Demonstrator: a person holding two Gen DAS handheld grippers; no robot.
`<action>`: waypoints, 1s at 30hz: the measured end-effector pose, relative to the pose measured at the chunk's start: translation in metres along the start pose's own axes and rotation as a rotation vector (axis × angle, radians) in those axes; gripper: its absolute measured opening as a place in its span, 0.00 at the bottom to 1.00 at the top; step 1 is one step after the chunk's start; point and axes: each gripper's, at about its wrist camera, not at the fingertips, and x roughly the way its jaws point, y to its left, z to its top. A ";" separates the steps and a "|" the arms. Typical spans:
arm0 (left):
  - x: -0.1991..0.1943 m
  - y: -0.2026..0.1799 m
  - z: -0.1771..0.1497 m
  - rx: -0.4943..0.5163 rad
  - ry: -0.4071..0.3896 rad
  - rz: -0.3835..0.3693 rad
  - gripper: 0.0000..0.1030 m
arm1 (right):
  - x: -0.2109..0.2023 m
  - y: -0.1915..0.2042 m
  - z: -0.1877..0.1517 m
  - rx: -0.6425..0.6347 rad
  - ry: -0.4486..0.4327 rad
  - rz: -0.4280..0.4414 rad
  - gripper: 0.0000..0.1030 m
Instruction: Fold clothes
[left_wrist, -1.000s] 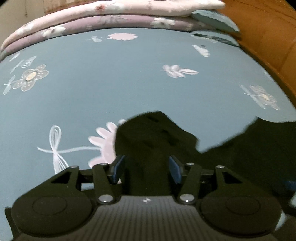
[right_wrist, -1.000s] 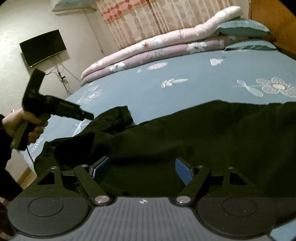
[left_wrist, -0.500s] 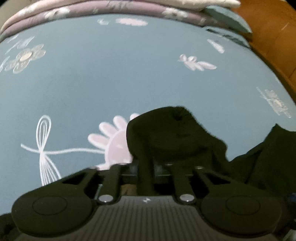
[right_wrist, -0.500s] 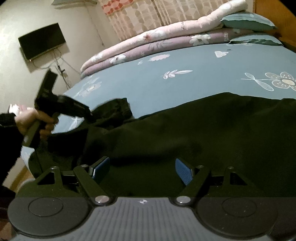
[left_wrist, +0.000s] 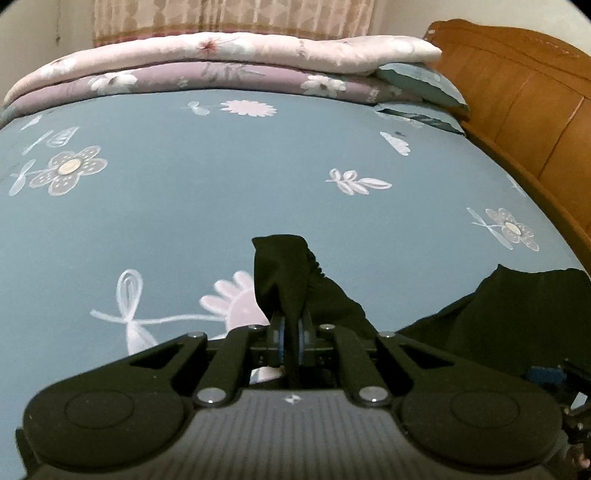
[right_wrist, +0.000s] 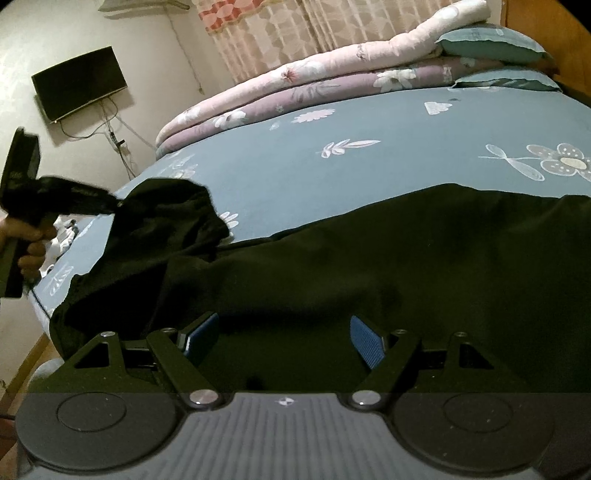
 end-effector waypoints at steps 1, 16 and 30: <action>-0.002 0.003 -0.003 -0.004 0.003 0.008 0.04 | 0.000 0.000 0.000 0.002 0.002 0.002 0.79; -0.013 0.062 -0.038 -0.146 0.065 0.088 0.41 | 0.009 -0.006 -0.001 0.032 0.014 -0.020 0.79; -0.038 0.058 -0.025 -0.108 0.007 0.111 0.55 | 0.010 0.001 0.000 0.025 0.011 -0.010 0.79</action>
